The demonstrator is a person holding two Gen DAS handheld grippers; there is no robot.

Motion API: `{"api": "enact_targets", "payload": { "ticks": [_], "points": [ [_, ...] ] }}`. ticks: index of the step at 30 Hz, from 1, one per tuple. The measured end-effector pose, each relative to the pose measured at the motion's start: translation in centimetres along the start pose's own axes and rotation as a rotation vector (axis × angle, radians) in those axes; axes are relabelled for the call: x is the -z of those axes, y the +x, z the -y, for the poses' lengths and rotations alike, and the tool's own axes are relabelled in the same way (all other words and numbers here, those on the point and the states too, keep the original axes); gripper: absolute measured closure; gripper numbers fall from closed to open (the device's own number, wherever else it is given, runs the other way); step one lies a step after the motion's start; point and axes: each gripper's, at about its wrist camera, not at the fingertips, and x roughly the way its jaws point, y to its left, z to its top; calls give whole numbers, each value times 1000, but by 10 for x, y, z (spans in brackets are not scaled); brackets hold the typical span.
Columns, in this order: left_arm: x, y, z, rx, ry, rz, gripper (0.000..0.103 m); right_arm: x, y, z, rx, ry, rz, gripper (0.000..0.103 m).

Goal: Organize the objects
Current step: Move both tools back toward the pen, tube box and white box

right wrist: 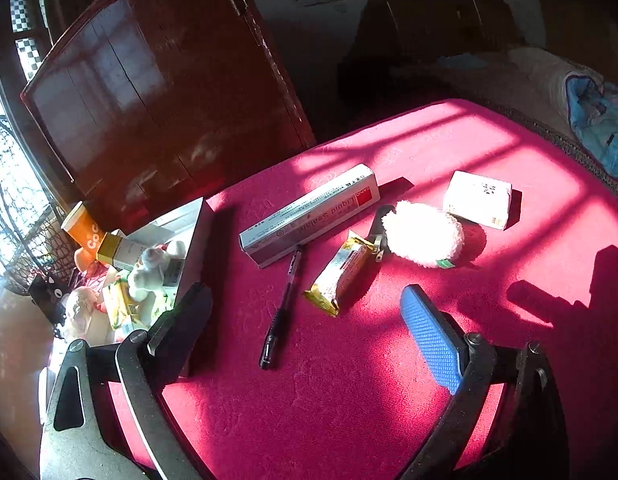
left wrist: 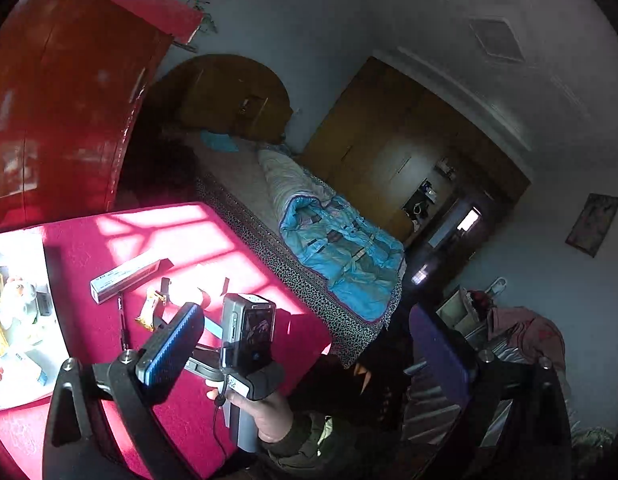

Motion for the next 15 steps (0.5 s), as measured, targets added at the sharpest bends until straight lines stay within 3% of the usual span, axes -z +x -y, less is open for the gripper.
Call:
{"api": "enact_targets", "payload": {
  "ticks": [7,15],
  "points": [
    [15,22,33,54,75,-78,0,2,-8,17,0,22,9,7],
    [15,36,11,43,12,-93,0,0,-16,35,10,57,31,7]
  ]
}}
